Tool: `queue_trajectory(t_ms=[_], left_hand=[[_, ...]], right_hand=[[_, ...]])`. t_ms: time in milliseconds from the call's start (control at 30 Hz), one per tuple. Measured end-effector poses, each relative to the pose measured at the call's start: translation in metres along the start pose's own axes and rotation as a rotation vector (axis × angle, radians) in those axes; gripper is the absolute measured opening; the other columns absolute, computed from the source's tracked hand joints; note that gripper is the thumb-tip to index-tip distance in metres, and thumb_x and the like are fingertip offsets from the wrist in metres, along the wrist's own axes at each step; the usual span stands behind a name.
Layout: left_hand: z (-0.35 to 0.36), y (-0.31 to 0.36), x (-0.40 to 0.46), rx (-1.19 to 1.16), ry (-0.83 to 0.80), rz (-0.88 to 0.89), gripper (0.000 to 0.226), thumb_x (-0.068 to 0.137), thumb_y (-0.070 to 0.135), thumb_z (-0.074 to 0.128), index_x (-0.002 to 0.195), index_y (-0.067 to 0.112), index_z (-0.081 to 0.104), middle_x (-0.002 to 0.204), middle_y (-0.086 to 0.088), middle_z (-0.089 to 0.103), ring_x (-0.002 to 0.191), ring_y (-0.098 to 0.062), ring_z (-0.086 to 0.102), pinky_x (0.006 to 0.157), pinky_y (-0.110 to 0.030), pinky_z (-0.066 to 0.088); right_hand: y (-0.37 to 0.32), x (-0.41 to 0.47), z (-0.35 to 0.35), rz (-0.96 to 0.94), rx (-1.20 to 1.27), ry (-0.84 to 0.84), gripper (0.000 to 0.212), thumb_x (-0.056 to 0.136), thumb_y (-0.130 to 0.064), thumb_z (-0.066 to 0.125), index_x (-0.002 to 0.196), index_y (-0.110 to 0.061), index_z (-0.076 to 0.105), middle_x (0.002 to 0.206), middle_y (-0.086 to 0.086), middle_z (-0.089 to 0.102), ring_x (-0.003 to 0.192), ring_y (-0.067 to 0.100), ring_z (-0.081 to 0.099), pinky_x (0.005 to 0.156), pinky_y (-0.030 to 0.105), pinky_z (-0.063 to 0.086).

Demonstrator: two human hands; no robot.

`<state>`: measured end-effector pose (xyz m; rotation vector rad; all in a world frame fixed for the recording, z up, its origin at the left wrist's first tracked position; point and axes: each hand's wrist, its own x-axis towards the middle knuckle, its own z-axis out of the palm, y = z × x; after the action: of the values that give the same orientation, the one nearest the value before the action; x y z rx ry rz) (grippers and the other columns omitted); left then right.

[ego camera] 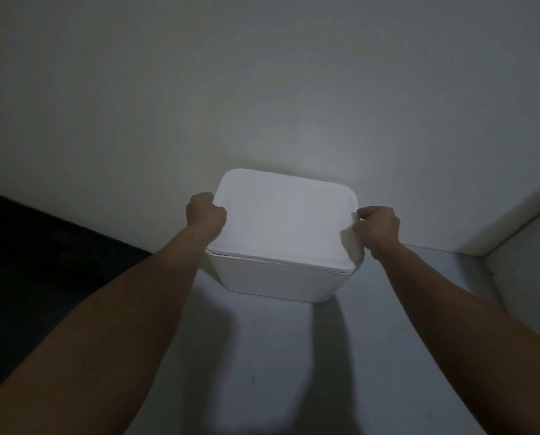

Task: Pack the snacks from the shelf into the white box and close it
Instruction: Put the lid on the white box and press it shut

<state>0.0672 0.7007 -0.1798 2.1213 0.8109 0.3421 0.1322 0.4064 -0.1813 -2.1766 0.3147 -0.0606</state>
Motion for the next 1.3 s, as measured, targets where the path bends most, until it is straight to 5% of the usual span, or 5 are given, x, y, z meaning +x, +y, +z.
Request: queue_trajectory(t_ms=[300, 433, 600, 700, 1300], left_hand=[[0.000, -0.006, -0.007, -0.062, -0.018, -0.011, 0.027, 0.079, -0.006, 0.048, 0.062, 0.015, 0.048, 0.073, -0.004, 0.055, 0.084, -0.022, 0.054, 0.075, -0.024, 0.037], [0.002, -0.012, -0.011, -0.036, -0.069, -0.006, 0.043, 0.085, -0.001, 0.050, 0.128, -0.006, 0.052, 0.131, -0.019, 0.057, 0.119, -0.033, 0.054, 0.095, -0.028, 0.041], [0.018, -0.018, -0.012, 0.419, -0.113, 0.222, 0.053, 0.096, 0.027, 0.046, 0.143, 0.004, 0.036, 0.157, -0.015, 0.022, 0.142, -0.032, 0.024, 0.116, -0.046, 0.020], [0.031, -0.018, -0.018, 0.578, -0.150, 0.288, 0.065, 0.096, 0.046, 0.036, 0.146, 0.005, 0.028, 0.160, -0.012, 0.012, 0.148, -0.030, 0.006, 0.118, -0.053, 0.006], [0.062, -0.004, -0.033, 0.762, -0.125, 0.166, 0.090, 0.093, 0.060, 0.019, 0.147, -0.009, 0.004, 0.157, -0.026, 0.001, 0.147, -0.036, -0.003, 0.119, -0.052, -0.003]], right_hand=[[0.005, 0.002, 0.003, -0.025, -0.023, -0.014, 0.028, 0.088, -0.009, 0.061, 0.115, -0.005, 0.070, 0.121, 0.013, 0.067, 0.114, 0.028, 0.061, 0.099, 0.024, 0.044], [0.009, 0.000, 0.006, -0.068, -0.082, -0.055, 0.034, 0.089, -0.009, 0.057, 0.122, -0.005, 0.065, 0.125, 0.015, 0.065, 0.116, 0.030, 0.060, 0.105, 0.031, 0.044], [0.008, -0.020, 0.018, -0.287, -0.371, -0.067, 0.031, 0.084, -0.014, 0.046, 0.105, 0.000, 0.064, 0.110, 0.017, 0.065, 0.105, 0.037, 0.060, 0.089, 0.033, 0.045], [0.010, -0.030, 0.034, -0.380, -0.562, -0.081, 0.042, 0.078, -0.031, 0.026, 0.086, -0.003, 0.055, 0.097, 0.016, 0.058, 0.095, 0.037, 0.055, 0.081, 0.039, 0.044], [0.003, -0.041, 0.060, -0.243, -0.787, -0.146, 0.074, 0.095, -0.049, 0.025, 0.148, 0.002, 0.018, 0.159, 0.021, 0.012, 0.145, 0.044, 0.002, 0.113, 0.062, 0.013]])
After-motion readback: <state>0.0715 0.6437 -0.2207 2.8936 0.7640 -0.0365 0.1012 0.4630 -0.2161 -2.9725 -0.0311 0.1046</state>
